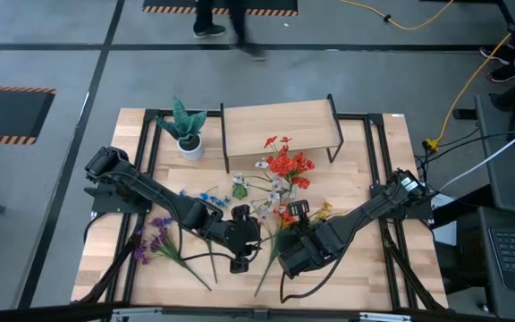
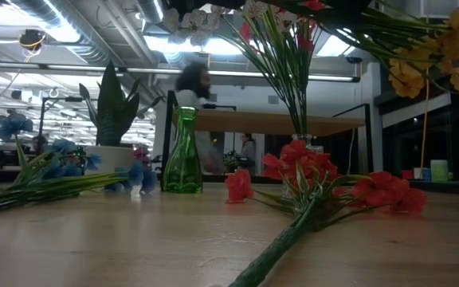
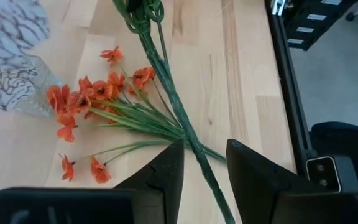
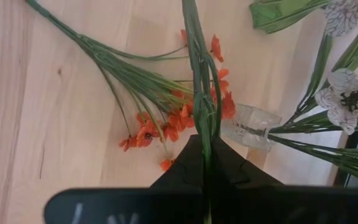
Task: Pick and place flowers into a vace then onto a shelf
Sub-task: Put the yellow flowers into the transparent vase
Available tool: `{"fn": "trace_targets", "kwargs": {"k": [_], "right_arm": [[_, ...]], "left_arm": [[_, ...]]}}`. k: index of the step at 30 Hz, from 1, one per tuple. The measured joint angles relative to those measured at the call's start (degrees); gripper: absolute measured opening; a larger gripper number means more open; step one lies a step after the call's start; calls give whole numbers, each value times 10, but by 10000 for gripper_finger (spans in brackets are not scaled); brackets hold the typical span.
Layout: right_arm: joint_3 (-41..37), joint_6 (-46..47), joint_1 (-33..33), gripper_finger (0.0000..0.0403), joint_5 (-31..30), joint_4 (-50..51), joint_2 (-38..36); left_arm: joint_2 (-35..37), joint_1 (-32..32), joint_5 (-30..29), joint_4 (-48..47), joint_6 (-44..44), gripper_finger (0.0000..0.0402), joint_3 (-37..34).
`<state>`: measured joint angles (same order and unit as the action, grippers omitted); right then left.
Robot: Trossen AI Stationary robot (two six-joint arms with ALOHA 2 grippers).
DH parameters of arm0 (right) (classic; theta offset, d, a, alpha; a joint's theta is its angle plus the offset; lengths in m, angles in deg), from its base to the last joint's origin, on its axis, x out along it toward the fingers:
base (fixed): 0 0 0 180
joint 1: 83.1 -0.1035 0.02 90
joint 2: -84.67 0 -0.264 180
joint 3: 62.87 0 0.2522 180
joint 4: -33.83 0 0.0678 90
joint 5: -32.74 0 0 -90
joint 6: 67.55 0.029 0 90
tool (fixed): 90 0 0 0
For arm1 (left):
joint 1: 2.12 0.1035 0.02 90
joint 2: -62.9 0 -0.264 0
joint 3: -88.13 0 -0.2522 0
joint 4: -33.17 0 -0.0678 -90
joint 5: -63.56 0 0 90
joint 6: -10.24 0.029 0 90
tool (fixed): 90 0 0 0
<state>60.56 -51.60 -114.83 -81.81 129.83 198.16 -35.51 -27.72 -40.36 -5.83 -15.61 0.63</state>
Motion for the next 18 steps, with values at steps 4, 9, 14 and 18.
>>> {"fn": "trace_targets", "kwargs": {"k": [4,9,14,18], "right_arm": [[0,0,0,1,0,0,0],[0,0,0,1,2,0,0],[0,0,0,1,2,-1,0],[0,1,0,1,2,-1,0]], "left_arm": [[0,0,0,2,10,113,0],[0,-6,-3,19,76,116,0],[0,-6,-29,21,84,122,0],[0,2,-5,13,64,123,-3]]}}
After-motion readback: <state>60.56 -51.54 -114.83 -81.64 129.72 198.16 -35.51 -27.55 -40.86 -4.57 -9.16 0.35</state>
